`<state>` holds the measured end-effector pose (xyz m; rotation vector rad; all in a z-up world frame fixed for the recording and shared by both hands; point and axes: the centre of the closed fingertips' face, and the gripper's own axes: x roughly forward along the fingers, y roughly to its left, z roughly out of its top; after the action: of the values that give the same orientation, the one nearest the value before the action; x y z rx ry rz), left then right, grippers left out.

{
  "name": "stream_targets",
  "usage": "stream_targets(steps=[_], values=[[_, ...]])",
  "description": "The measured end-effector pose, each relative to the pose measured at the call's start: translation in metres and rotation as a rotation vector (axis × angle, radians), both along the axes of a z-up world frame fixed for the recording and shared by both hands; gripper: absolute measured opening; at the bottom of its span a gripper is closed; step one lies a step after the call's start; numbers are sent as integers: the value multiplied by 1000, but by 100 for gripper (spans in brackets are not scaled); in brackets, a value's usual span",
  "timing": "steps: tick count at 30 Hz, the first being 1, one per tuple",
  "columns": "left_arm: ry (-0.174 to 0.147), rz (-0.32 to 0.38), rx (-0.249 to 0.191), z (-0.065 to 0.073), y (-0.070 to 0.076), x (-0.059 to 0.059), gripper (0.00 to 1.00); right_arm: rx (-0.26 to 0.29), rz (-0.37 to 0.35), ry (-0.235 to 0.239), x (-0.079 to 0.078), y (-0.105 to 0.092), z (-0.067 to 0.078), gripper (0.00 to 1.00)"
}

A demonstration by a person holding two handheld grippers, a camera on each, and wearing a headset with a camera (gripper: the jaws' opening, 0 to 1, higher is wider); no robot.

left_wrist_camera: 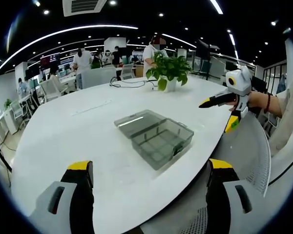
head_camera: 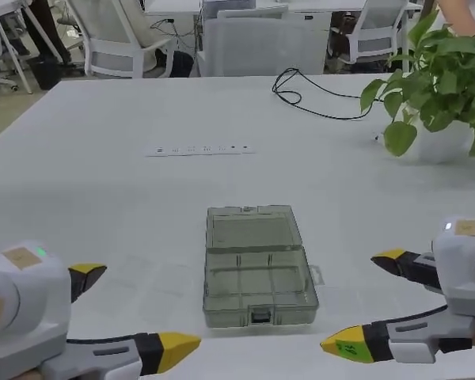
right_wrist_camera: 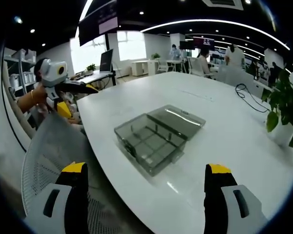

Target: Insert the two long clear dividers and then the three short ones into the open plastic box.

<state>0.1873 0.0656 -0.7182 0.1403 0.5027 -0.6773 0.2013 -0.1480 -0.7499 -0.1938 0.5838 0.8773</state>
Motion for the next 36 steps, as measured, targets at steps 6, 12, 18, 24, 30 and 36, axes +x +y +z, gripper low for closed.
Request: stream_targets(steps=[6,12,18,24,30,36], values=[[8,1,-11,-1,0,0,99,2,-1,-1,4,1,1,100],[17,-7,-9,-3,0,0,98,1,3,4,4,2,1,100],[18,-10,-9,-3,1,1,97,6,6,2,6,3,3,100],[21,-19,-9,-3,0,3,97,15,7,4,7,5,4,100],[23,-12,-4,-4,3,9,88,24,8,4,7,6,5,100],[25,21,19,-8,16,23,78,51,6,-15,10,9,13,97]])
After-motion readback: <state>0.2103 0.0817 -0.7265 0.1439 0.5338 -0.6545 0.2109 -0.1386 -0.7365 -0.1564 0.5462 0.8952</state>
